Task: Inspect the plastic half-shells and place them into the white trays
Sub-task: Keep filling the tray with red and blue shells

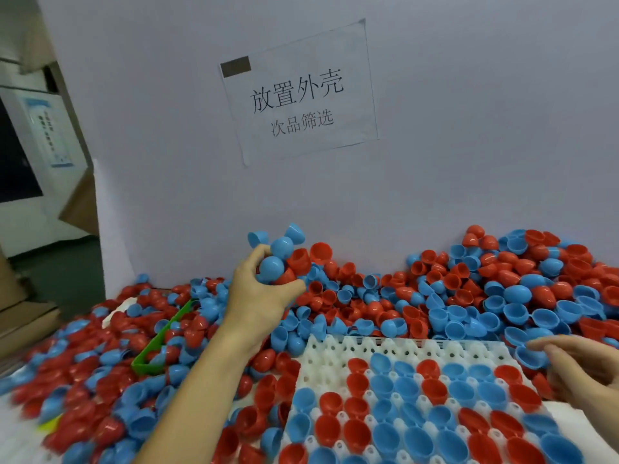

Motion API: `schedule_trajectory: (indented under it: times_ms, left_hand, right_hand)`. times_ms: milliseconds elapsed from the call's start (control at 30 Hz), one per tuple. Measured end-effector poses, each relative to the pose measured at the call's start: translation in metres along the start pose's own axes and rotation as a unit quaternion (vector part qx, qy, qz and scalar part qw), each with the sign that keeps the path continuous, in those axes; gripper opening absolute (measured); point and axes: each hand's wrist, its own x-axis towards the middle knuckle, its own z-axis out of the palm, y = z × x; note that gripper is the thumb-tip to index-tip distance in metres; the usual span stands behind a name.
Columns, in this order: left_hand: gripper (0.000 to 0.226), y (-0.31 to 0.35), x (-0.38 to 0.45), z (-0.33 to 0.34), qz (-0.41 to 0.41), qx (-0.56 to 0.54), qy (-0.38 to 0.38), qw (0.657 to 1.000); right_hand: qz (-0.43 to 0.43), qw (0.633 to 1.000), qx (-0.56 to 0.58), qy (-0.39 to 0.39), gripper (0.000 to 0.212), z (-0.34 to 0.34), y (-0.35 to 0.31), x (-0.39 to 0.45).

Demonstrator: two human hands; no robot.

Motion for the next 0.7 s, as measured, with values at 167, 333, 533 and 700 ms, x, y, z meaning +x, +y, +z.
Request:
schedule_trajectory:
  times_ms: [167,333,533,700]
  left_hand:
    - [0.033,0.000,-0.004,-0.013,0.039,0.057,0.033,0.997]
    - [0.037,-0.004,-0.005,-0.012,0.045,0.085,0.034,0.995]
    - [0.040,-0.004,-0.007,0.007,0.088,0.111,0.001,0.990]
    - [0.042,-0.001,-0.019,0.028,0.127,0.133,-0.041,0.982]
  right_hand:
    - [-0.053,0.996,-0.069,-0.008,0.054,-0.017,-0.075,0.016]
    - [-0.115,0.987,-0.114,-0.016,0.030,-0.002,-0.190,-0.015]
    - [-0.155,0.984,-0.043,-0.071,0.021,0.042,-0.237,-0.035]
    - [-0.128,0.988,-0.016,-0.087,0.019,0.059,-0.229,-0.036]
